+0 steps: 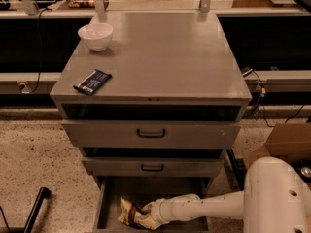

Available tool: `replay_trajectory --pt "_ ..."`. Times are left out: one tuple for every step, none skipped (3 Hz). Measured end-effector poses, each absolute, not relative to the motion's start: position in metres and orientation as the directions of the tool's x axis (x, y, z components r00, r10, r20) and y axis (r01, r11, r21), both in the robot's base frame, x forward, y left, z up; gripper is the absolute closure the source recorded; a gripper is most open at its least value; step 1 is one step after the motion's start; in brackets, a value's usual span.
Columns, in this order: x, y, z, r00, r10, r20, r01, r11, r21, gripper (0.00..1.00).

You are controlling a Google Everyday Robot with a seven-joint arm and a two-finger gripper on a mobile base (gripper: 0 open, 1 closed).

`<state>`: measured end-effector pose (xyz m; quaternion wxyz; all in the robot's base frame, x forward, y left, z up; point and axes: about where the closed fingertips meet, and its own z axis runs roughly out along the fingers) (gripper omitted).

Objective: Pick brown chip bag from bottom drawer and place on counter

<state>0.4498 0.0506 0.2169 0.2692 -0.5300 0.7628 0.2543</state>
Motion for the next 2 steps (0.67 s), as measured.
replay_trajectory --pt "0.4537 0.0464 0.2222 -0.25 -0.684 -0.685 -0.952 0.301 0.047 0.88" --pt "0.4445 0.0505 0.229 -0.198 -0.669 -0.716 -0.961 0.276 0.008 1.0"
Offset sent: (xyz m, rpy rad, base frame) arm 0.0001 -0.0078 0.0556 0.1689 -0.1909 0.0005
